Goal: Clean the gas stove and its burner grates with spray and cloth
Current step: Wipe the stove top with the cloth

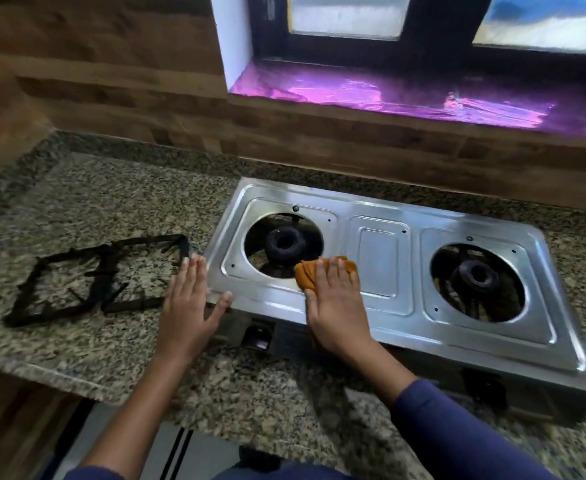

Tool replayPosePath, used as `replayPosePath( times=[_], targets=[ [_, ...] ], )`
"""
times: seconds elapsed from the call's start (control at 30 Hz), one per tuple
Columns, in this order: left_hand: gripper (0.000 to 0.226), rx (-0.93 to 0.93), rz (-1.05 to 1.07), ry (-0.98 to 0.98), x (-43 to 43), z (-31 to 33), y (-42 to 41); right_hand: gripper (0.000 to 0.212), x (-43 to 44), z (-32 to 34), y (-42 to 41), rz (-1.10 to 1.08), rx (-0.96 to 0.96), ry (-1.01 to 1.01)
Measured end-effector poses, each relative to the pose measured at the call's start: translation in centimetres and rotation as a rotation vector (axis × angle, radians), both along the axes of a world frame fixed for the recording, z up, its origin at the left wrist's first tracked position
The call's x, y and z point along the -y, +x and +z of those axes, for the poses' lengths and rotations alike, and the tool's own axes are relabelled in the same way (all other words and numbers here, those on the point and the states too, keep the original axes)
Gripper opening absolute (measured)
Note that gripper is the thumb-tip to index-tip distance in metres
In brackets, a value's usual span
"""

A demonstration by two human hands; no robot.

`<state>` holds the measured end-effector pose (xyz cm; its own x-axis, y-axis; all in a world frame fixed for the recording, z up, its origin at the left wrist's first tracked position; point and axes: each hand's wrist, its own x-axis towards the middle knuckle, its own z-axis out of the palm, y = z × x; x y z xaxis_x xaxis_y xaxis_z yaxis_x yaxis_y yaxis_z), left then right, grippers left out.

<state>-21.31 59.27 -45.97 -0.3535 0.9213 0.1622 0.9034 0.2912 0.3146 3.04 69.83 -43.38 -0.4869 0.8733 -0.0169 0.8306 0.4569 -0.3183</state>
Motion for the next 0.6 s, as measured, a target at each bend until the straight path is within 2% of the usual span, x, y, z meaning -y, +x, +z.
replayPosePath(
  times=[0.1, 0.2, 0.4, 0.5, 0.6],
  targets=[
    [0.077, 0.116, -0.145, 0.051, 0.7, -0.7, -2.4, 0.081, 1.5, -0.2, -6.5, 0.019, -0.01, -0.009],
    [0.078, 0.389, -0.161, 0.095, 1.5, -0.5, -4.0, 0.077, 2.6, -0.2, -10.8, -0.046, 0.012, 0.019],
    [0.105, 0.939, -0.11, 0.067, 0.4, 0.6, -7.3, 0.071, 3.6, -0.3, -16.9, -0.091, -0.006, 0.024],
    [0.114, 1.073, -0.093, 0.081, -1.2, 1.1, -8.0, 0.067, 4.0, -0.3, -19.8, -0.087, -0.024, 0.01],
    [0.122, 1.188, -0.087, 0.108, -2.8, 1.7, -8.4, 0.065, 4.2, -0.2, -22.9, 0.016, -0.017, 0.005]
  ],
)
